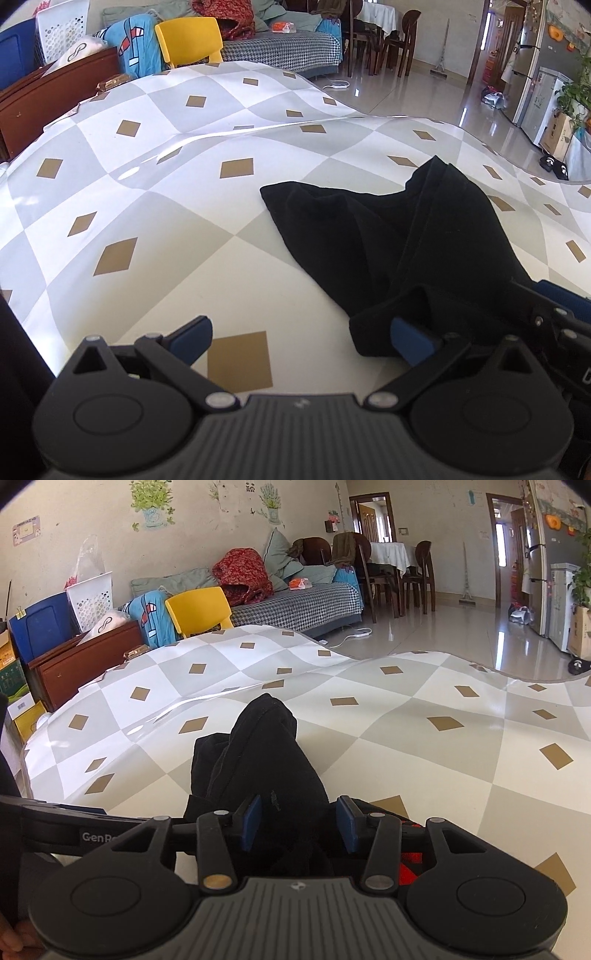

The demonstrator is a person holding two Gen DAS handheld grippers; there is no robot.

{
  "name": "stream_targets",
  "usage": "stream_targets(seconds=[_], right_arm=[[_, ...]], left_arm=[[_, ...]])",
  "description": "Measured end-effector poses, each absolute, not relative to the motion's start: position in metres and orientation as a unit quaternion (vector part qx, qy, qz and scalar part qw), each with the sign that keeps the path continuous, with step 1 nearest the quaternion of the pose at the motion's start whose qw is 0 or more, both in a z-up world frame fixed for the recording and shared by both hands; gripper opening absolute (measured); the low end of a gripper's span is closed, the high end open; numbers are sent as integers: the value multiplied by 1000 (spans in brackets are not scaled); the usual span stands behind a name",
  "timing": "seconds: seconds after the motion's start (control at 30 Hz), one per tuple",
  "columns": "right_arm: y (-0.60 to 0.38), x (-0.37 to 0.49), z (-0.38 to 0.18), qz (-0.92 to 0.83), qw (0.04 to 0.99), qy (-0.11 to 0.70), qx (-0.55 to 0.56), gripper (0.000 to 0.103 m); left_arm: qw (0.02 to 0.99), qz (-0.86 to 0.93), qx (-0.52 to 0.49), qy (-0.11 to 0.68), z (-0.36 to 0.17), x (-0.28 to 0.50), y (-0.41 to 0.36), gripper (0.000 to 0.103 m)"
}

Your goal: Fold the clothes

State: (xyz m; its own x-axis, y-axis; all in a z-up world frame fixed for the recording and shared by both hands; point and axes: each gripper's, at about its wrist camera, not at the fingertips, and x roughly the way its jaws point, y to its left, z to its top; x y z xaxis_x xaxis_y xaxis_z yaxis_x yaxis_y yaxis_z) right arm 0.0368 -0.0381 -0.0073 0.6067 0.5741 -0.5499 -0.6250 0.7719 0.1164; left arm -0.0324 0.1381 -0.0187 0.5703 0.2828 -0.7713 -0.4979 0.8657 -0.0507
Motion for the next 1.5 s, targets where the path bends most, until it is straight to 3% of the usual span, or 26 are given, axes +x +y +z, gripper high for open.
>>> stream_targets(seconds=[0.6, 0.73, 0.87, 1.2, 1.5], right_arm=[[-20, 32, -14, 332, 901, 263, -92, 44], [-17, 26, -14, 334, 901, 255, -112, 19], [-17, 18, -9, 338, 899, 249, -126, 14], [-24, -28, 6, 366, 890, 209, -176, 13], [-17, -73, -10, 425, 839, 190, -280, 15]], left_arm=[[879, 233, -131, 394, -11, -39, 141, 103], [882, 237, -131, 385, -6, -42, 143, 103], [887, 243, -135, 369, 4, -46, 146, 103], [910, 248, -132, 304, 42, -55, 151, 103], [916, 218, -137, 306, 45, -57, 145, 103]])
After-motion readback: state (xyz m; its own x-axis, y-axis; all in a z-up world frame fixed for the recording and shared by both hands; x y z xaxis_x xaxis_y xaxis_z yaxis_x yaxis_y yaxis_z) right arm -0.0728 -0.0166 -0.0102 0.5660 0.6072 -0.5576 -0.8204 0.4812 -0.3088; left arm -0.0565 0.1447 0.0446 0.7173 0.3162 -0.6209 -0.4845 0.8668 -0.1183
